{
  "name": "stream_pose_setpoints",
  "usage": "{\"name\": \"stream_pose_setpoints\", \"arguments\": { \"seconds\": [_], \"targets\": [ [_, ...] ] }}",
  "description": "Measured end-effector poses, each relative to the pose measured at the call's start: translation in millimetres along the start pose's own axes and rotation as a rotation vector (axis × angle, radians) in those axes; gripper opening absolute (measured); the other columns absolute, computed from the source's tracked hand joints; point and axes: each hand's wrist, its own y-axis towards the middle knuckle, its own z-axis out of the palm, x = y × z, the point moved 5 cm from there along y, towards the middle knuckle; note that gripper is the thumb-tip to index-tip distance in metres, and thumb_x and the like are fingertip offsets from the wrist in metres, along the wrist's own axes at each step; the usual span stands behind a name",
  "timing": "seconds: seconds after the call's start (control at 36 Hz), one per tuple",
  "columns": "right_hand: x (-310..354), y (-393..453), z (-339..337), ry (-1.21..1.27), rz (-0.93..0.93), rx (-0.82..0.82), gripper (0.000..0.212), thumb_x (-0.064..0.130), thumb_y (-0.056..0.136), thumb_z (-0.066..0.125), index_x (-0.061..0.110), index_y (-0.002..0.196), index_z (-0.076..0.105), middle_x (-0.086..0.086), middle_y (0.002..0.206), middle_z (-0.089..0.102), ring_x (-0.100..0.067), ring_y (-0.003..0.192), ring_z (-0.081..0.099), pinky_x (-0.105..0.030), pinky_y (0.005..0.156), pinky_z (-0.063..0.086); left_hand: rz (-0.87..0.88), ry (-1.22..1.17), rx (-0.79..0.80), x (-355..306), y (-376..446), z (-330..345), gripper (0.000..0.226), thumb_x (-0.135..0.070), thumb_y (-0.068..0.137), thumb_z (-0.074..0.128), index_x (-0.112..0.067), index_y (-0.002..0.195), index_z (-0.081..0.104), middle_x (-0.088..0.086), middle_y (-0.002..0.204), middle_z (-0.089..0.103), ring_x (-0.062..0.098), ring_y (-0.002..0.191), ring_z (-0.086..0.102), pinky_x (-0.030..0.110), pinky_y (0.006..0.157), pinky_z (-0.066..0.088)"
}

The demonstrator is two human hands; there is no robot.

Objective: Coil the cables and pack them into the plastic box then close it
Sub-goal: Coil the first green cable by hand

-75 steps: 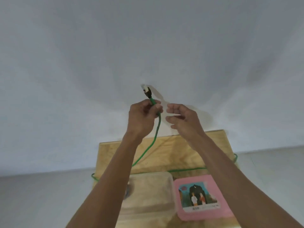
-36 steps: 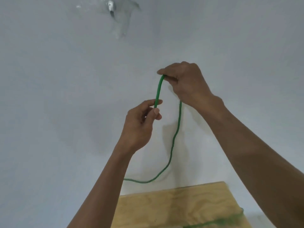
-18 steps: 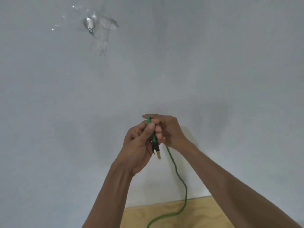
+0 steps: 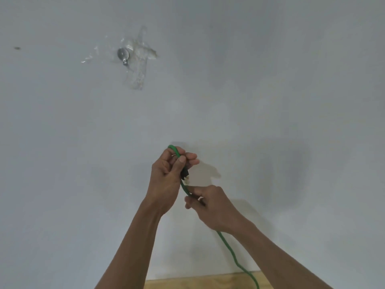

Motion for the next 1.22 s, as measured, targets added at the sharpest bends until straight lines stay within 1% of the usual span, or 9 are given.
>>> {"name": "stream_pose_setpoints", "arguments": {
  "seconds": [0.14,0.31,0.42,0.56,0.61,0.75,0.86,1.06,1.22],
  "targets": [
    [4,-2,-1,-0.058,0.042,0.033,0.034,0.028,0.103,0.054,0.024,0.136,0.063,0.010,0.081,0.071,0.011,0.050,0.056,-0.006,0.051,0.040,0.045,0.019,-0.014,6,0,-2,0.014,-0.001,0.104,0.045,-0.004,0.105,0.058,0.011,0.107,0.075,0.030,0.109,0.070,0.042,0.096,0.051],
    [17,-4,-22,-0.227,-0.013,-0.008,0.017,0.024,0.095,0.058,0.022,0.098,0.074,0.003,0.087,0.076,-0.011,0.072,0.068,-0.024,0.066,0.054,0.113,0.294,0.063,8,-4,-1,0.013,0.009,0.098,0.050,-0.001,0.100,0.059,0.008,0.099,0.076,0.025,0.097,0.073,0.034,0.070,0.053],
    [23,0,-47,-0.175,-0.044,0.005,0.023,0.018,0.088,0.069,0.027,0.108,0.076,0.010,0.104,0.077,0.003,0.086,0.069,-0.002,0.075,0.044,0.114,0.453,0.150,13,-9,2,0.017,0.010,0.098,0.048,-0.002,0.096,0.059,0.005,0.086,0.071,0.019,0.080,0.069,0.024,0.069,0.051],
    [44,5,-69,-0.016,-0.139,0.083,0.016,0.004,0.086,0.071,0.019,0.090,0.076,0.006,0.085,0.079,-0.003,0.089,0.075,-0.029,0.092,0.057,0.095,0.464,0.220,13,-22,11,0.029,-0.024,0.107,0.040,-0.007,0.089,0.056,-0.002,0.074,0.062,0.019,0.067,0.055,0.037,0.060,0.044],
    [52,8,-75,-0.006,-0.183,0.089,0.012,0.004,0.085,0.073,0.016,0.086,0.075,0.003,0.083,0.079,-0.010,0.085,0.076,-0.038,0.090,0.059,0.071,0.449,0.223,9,-25,14,0.043,-0.036,0.108,0.033,-0.009,0.084,0.056,0.003,0.073,0.061,0.023,0.067,0.054,0.048,0.061,0.044],
    [69,20,-93,0.006,-0.272,0.012,0.015,0.011,0.072,0.088,0.014,0.076,0.074,0.000,0.069,0.075,-0.016,0.065,0.073,-0.031,0.062,0.057,-0.027,0.436,0.231,9,-33,21,0.059,-0.054,0.104,0.028,-0.010,0.085,0.063,0.011,0.072,0.064,0.021,0.064,0.055,0.042,0.061,0.043],
    [76,31,-100,0.058,-0.314,-0.021,0.024,0.016,0.061,0.096,0.017,0.070,0.073,-0.002,0.069,0.074,-0.023,0.063,0.069,-0.035,0.061,0.057,-0.152,0.275,0.254,8,-40,24,0.065,-0.057,0.102,0.027,-0.007,0.095,0.067,0.009,0.073,0.063,0.023,0.067,0.055,0.045,0.069,0.045],
    [50,42,-91,0.472,-0.232,0.037,0.017,0.010,0.069,0.091,0.009,0.074,0.074,-0.001,0.068,0.072,-0.013,0.060,0.063,-0.023,0.058,0.048,-0.267,-0.129,0.317,-2,-49,33,0.034,-0.030,0.102,0.044,-0.006,0.097,0.069,0.010,0.071,0.056,0.021,0.062,0.051,0.037,0.078,0.053],
    [31,16,-57,0.714,-0.194,0.018,0.016,0.036,0.086,0.074,0.026,0.075,0.080,0.009,0.056,0.067,-0.011,0.048,0.056,-0.022,0.048,0.040,-0.146,-0.349,0.341,-27,-42,53,0.024,-0.015,0.104,0.043,-0.003,0.100,0.063,0.006,0.073,0.055,0.017,0.063,0.053,0.032,0.076,0.054]
  ]
}}
